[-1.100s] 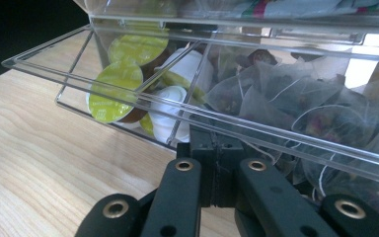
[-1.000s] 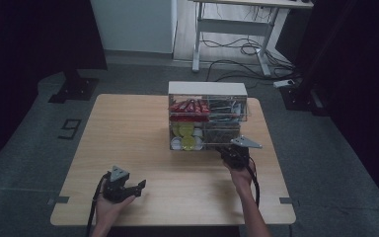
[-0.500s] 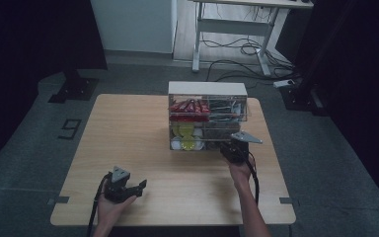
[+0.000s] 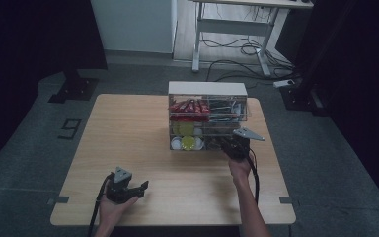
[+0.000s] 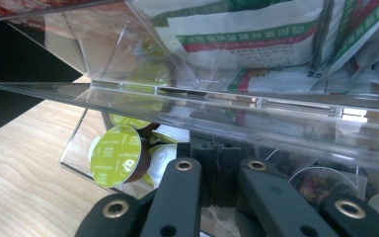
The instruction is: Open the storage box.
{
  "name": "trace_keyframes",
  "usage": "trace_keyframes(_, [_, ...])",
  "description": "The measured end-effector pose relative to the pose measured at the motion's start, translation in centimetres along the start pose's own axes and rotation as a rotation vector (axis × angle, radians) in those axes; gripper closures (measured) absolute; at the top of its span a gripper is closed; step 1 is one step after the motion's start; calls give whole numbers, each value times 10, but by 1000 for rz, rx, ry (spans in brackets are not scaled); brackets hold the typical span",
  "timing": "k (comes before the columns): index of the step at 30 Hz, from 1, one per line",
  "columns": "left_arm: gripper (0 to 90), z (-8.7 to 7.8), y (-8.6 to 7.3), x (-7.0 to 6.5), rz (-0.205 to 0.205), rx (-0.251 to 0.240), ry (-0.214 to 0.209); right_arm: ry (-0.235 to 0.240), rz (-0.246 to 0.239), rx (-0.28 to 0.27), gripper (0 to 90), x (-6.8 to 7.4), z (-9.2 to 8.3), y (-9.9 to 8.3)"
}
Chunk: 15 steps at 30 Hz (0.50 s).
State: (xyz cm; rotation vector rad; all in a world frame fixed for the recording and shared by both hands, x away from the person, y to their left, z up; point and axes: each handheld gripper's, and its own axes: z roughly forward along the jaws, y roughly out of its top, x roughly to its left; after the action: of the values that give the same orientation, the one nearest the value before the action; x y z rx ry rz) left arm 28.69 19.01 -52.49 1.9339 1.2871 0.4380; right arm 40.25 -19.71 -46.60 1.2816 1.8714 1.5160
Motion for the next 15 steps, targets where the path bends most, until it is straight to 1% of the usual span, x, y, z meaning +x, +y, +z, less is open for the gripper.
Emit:
trace_keyframes(4, [269, 1, 0, -1, 3, 3, -3, -4, 8, -15, 891, -1, -1, 0])
trace_keyframes(10, [269, 1, -1, -1, 5, -4, -5, -17, 17, -77, 891, -3, -8, 4])
trace_keyframes(15, [269, 3, -1, -3, 8, 5, -5, -22, 24, -96, 891, -7, -10, 6])
